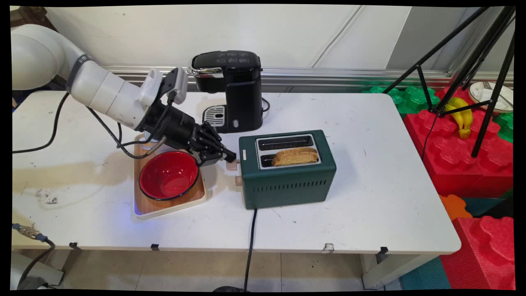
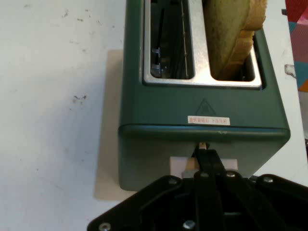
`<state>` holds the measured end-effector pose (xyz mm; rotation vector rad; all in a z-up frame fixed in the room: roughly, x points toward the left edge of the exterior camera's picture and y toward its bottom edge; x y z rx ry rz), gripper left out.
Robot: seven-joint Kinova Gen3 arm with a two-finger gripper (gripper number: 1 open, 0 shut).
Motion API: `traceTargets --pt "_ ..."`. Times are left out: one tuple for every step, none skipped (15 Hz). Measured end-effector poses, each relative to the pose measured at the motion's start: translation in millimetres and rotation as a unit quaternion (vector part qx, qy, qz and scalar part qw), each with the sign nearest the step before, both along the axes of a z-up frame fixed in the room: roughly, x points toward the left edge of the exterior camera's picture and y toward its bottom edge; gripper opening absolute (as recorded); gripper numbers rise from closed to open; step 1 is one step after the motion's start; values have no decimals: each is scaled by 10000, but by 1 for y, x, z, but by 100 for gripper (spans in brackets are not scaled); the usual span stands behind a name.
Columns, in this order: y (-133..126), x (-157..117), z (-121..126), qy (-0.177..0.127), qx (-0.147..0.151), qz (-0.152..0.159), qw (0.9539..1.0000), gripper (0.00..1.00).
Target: Press the toaster switch
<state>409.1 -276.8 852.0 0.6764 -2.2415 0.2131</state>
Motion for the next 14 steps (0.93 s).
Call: traceTargets --pt "-1 -1 -2 -4 8 -4 10000 0" --pt "-1 -1 -3 -10 18 -8 10000 0" --pt "-1 -2 -6 -20 28 -14 10000 0" --pt "-1 -2 -8 -28 42 -21 10000 0" --pt "-1 -2 -10 -39 61 -27 10000 0" --pt "-1 -3 -13 -52 82 -36 9999 0" --pt "0 -3 -15 -61 102 -45 9999 0" --pt "0 -4 -17 -68 115 -51 9999 0" --pt "1 -4 -20 -75 133 -60 9999 0" --pt "1 -5 -22 -85 147 -70 9998 0" --pt "1 -5 -24 -91 161 -76 9998 0" --pt "2 -5 -26 -100 175 -82 9998 0" --pt "3 -4 -27 -107 186 -86 9997 0" --pt "3 -4 -29 -115 199 -89 9997 0"
